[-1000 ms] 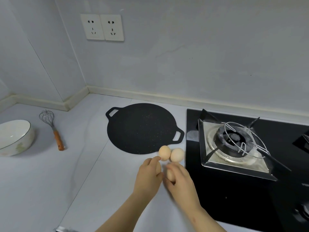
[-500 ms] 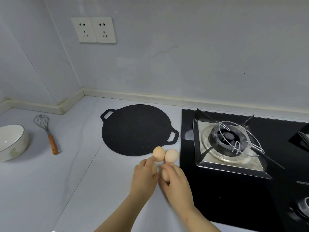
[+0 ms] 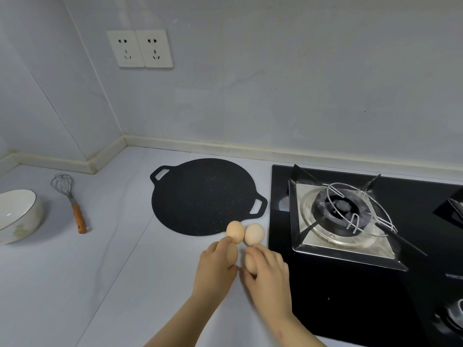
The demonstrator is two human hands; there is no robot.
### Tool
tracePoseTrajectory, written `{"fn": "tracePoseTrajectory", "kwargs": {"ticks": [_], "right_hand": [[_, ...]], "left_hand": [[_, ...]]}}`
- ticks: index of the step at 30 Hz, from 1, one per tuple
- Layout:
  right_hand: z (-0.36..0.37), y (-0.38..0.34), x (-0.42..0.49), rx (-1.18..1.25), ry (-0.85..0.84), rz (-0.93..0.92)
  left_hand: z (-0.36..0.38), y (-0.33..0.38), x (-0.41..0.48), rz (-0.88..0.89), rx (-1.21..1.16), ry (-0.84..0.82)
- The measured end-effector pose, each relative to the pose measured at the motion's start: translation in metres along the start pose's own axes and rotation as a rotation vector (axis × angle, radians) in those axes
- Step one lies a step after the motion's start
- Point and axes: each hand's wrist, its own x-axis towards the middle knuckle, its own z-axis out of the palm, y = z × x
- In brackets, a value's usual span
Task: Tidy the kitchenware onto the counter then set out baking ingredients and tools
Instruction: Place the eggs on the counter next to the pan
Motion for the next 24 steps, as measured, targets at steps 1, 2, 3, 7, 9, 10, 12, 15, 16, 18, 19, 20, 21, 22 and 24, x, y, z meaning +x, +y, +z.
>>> {"fn": "tracePoseTrajectory", "kwargs": {"ticks": [1, 2, 3, 7, 9, 10, 12, 15, 16, 18, 19, 20, 21, 22, 24], "right_hand": [[0.001, 0.002, -0.001, 0.008, 0.005, -0.001], [0.002, 0.004, -0.001, 0.015, 0.009, 0.004], [0.003, 0.006, -0.001, 0.015, 0.017, 0.011], [0.002, 0.008, -0.002, -0.001, 0.059, 0.042], [0.001, 0.009, -0.002, -0.007, 0.075, 0.052], [0.001, 0.009, -0.002, -0.008, 0.082, 0.052], [0.002, 0.01, -0.003, -0.002, 0.103, 0.048], [0.002, 0.011, -0.003, 0.019, 0.121, 0.053], [0.003, 0.011, -0.003, 0.019, 0.122, 0.058], [0.003, 0.012, -0.003, 0.021, 0.122, 0.066], [0.003, 0.012, -0.003, 0.024, 0.122, 0.068], [0.003, 0.012, -0.003, 0.029, 0.121, 0.071], [0.003, 0.012, -0.003, 0.036, 0.12, 0.076], [0.004, 0.013, -0.004, 0.044, 0.121, 0.082], [0.004, 0.013, -0.003, 0.059, 0.122, 0.092]], "left_hand": [[-0.001, -0.001, 0.0, 0.002, -0.004, -0.005], [-0.001, -0.001, 0.0, 0.003, -0.011, -0.004], [-0.002, -0.002, -0.001, 0.003, -0.023, 0.0], [-0.001, -0.003, -0.004, 0.009, -0.057, 0.003], [0.0, -0.002, -0.006, 0.011, -0.07, -0.001], [0.001, -0.002, -0.006, 0.014, -0.079, 0.0], [0.002, -0.002, -0.007, 0.022, -0.095, 0.001], [0.003, -0.002, -0.007, 0.031, -0.122, 0.008], [0.004, -0.002, -0.007, 0.033, -0.131, 0.01], [0.004, -0.001, -0.008, 0.034, -0.144, 0.011], [0.004, -0.001, -0.008, 0.034, -0.146, 0.011], [0.004, -0.001, -0.008, 0.034, -0.148, 0.013], [0.004, -0.001, -0.008, 0.034, -0.15, 0.017], [0.004, -0.001, -0.008, 0.033, -0.154, 0.019], [0.004, 0.0, -0.007, 0.028, -0.157, 0.022]]}}
